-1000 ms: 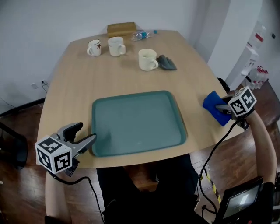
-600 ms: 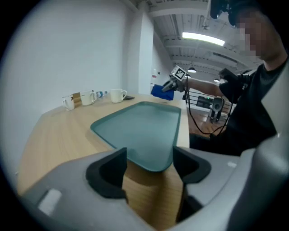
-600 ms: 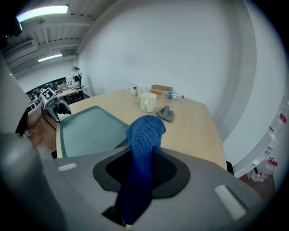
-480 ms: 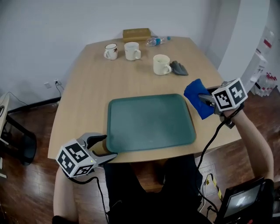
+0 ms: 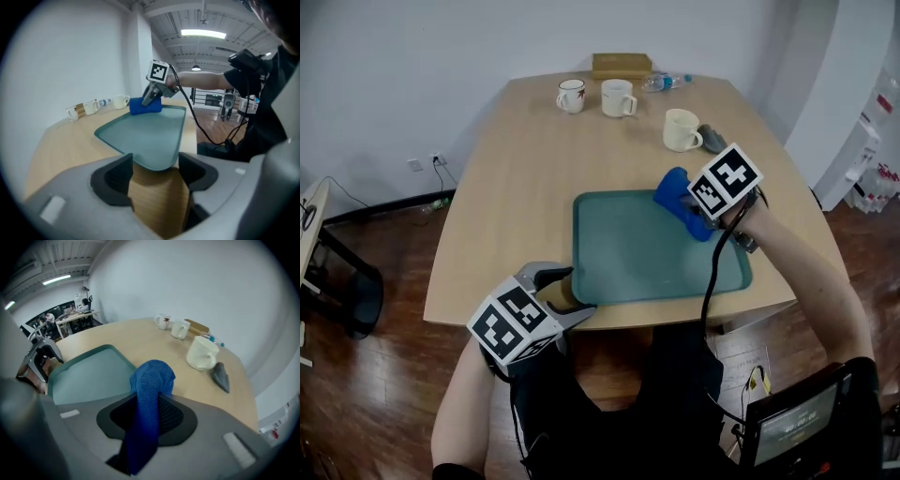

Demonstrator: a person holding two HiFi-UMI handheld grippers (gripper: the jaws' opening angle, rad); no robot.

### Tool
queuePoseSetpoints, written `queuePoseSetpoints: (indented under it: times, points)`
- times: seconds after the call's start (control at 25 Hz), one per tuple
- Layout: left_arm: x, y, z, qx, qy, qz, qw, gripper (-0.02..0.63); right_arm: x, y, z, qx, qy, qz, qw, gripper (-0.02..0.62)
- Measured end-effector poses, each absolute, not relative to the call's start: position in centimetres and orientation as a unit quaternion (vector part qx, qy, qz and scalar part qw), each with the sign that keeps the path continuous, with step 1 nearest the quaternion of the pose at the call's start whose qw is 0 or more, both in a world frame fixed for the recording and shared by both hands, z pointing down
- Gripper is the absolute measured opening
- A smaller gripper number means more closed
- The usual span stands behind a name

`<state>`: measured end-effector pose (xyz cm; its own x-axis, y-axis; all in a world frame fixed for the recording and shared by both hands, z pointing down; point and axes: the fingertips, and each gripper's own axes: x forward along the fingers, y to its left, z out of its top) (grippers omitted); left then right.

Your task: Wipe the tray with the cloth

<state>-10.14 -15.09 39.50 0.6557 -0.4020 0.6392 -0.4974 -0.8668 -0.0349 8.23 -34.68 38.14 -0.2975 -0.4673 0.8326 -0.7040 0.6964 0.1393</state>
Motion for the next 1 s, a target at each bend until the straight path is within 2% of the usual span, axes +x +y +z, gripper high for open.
queuePoseSetpoints:
  times: [0.2, 0.32, 0.48, 0.6, 0.8, 1.0]
  points:
    - [-10.2, -14.9, 39.2, 0.915, -0.235, 0.323, 0.063, 0.298, -2.5, -33.1, 38.5, 0.298, -0.829, 0.088, 0.466, 0.107]
    - [-10.2, -14.9, 38.9, 0.918, -0.226, 0.321, 0.054, 0.298, -9.0, -30.7, 38.5, 0.214, -0.858, 0.018, 0.466, 0.107]
    - [-10.5, -14.9, 38.8, 0.918, -0.224, 0.323, 0.047, 0.298, -11.7, -29.2, 38.4, 0.15, -0.859, -0.091, 0.481, 0.109]
    - [-10.8, -15.0, 37.9, 0.93, -0.23, 0.281, 0.065, 0.294, -8.8, -29.0, 38.3, 0.138, -0.861, -0.093, 0.481, 0.109]
    - [-13.0, -18.6, 33.9, 0.939, -0.285, 0.162, 0.102, 0.22, 2.3, -30.6, 38.1, 0.185, -0.846, -0.065, 0.496, 0.11]
    - [-13.3, -21.6, 35.2, 0.918, -0.311, 0.217, 0.113, 0.213, 11.3, -32.2, 38.2, 0.248, -0.83, -0.027, 0.5, 0.11]
